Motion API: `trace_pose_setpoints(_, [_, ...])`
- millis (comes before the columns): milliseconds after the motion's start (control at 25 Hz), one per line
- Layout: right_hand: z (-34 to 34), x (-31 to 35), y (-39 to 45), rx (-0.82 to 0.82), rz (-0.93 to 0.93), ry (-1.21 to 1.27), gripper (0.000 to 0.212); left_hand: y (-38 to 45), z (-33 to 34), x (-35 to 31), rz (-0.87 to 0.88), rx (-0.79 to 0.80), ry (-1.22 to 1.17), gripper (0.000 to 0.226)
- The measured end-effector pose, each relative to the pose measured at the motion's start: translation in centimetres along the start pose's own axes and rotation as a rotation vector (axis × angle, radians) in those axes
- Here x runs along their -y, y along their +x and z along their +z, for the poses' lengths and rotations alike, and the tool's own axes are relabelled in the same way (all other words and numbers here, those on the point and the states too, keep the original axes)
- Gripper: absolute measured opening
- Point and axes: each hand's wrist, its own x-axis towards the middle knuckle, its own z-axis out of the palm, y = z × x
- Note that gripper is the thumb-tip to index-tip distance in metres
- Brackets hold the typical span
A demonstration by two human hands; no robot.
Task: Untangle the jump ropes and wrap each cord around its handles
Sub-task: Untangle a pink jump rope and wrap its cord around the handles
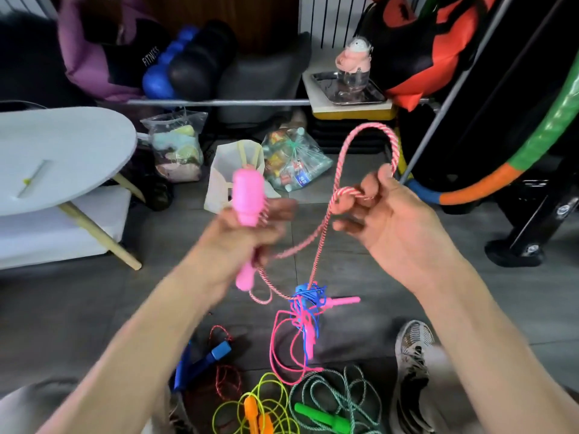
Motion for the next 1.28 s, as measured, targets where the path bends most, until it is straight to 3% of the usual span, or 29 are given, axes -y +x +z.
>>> trace_pose_setpoints(160, [1.5,0.1,-0.1,0.246,-0.058,0.324,0.038,-0.8,3.9,2.7,-0.056,0.181,0.266,0.015])
trace_pose_setpoints(240, [1.1,0.8,0.0,0.177,-0.122,0.321,0.031,-0.5,4.2,2.9,-0.001,0.131,0.152,0.017])
trace_pose_setpoints(320, [-0.4,0.8,0.4,-0.058,-0.053,0.044,0.025,-0.2,3.9,2.1,0.046,0.085,-0.099,0.015])
trace_pose_setpoints(400, [-1.7,-1.4,0.6,-0.187,0.107,-0.484,0.043,-0.3,3.4,1.0,0.092,0.115,-0.399,0.020])
trace_pose_setpoints(480, [-1.7,-4.4,0.1,-0.050,0.237,-0.770,0.038,-0.5,2.9,-0.6,0.119,0.160,-0.651,0.024])
trace_pose_setpoints(560, [-2.2,-6.5,-0.5,0.127,0.277,-1.084,0.016,-0.4,2.2,-1.6,0.143,0.178,-0.793,0.026])
trace_pose_setpoints(640, [-2.7,-6.9,-0.5,0.179,0.230,-1.319,0.002,-0.2,1.9,-1.8,0.148,0.160,-0.821,0.024])
trace_pose_setpoints(680, [-2.8,-6.7,-0.5,0.153,0.203,-1.342,0.011,-0.1,1.9,-1.8,0.139,0.143,-0.815,0.021])
trace_pose_setpoints(760, [-2.5,-6.1,-0.4,0.063,0.130,-1.245,0.027,0.4,1.7,-1.6,0.120,0.102,-0.798,0.018])
trace_pose_setpoints(920, [-1.6,-4.7,-0.2,-0.144,-0.019,-0.992,0.026,1.2,0.4,-1.8,0.133,0.037,-0.713,0.019])
trace_pose_setpoints(1000, [-0.6,-4.1,-0.1,-0.216,-0.006,-0.597,0.022,1.0,0.4,-1.5,0.100,0.047,-0.539,0.029])
trace_pose_setpoints(1080, [0.1,-3.5,0.1,-0.258,0.071,-0.154,0.021,0.3,1.7,-0.7,0.036,0.074,-0.213,0.034])
trace_pose_setpoints(1120, [0.2,-3.3,0.2,-0.265,0.096,-0.054,0.020,-0.1,2.5,-0.4,0.021,0.100,-0.037,0.032])
trace_pose_setpoints(1280, [0.2,-2.7,0.0,-0.186,0.111,-0.104,0.022,-0.7,3.5,-0.3,0.062,0.165,0.291,0.032])
